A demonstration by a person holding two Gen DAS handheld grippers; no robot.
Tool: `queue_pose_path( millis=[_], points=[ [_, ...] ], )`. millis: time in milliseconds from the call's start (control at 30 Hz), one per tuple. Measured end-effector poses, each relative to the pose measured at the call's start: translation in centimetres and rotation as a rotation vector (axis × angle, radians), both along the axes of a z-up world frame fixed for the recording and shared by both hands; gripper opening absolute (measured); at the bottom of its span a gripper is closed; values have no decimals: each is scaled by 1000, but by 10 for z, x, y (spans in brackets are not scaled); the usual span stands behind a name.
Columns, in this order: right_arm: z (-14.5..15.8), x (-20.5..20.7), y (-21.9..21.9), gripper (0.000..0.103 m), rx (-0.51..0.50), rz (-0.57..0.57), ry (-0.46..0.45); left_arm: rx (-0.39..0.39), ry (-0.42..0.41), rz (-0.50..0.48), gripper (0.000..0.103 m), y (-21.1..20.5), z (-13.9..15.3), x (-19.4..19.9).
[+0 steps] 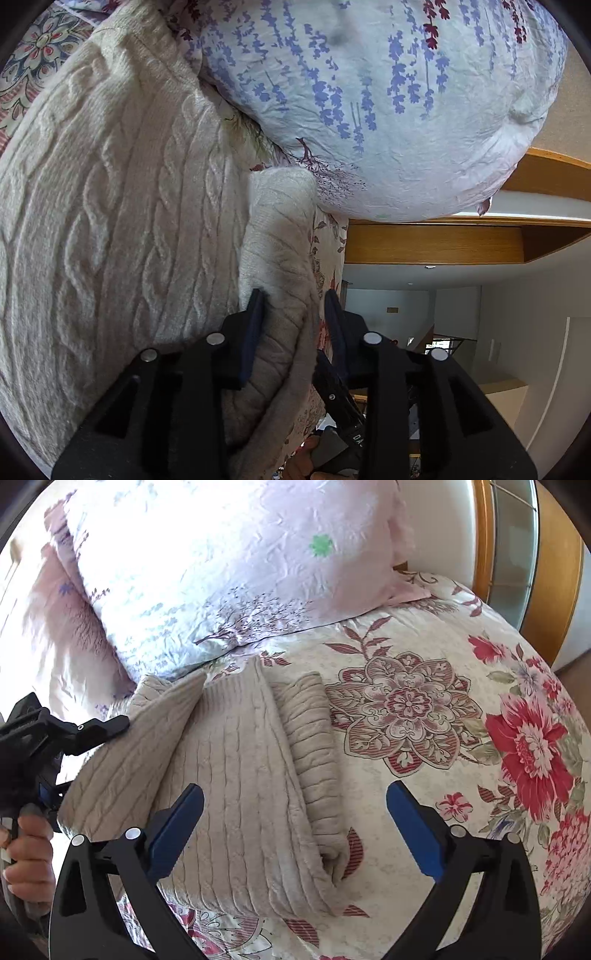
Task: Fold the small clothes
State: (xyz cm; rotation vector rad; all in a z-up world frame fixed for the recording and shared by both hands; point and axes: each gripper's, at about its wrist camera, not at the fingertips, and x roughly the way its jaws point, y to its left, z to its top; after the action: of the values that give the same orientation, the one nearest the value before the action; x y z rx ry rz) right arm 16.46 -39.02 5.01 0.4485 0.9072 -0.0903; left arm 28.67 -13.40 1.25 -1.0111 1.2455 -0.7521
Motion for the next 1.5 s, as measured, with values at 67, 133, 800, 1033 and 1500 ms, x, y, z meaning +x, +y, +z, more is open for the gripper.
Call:
queue_pose_path(
  millis=[67, 133, 800, 1033, 1500],
  points=[
    [1, 8, -11, 93, 63, -1, -16, -69, -12, -11, 70, -1, 7, 1],
    [6, 9, -18, 93, 148, 8, -50, -123, -25, -8, 84, 2, 15, 0],
    [-16, 88, 21, 57, 477, 163, 148, 780, -323, 119, 97, 111, 37, -67],
    [-30, 91, 40, 38, 495, 219, 170, 833, -344, 91, 97, 97, 31, -71],
    [67, 71, 37, 15, 271, 234, -192, 809, -378, 95, 100, 94, 34, -71]
  ],
)
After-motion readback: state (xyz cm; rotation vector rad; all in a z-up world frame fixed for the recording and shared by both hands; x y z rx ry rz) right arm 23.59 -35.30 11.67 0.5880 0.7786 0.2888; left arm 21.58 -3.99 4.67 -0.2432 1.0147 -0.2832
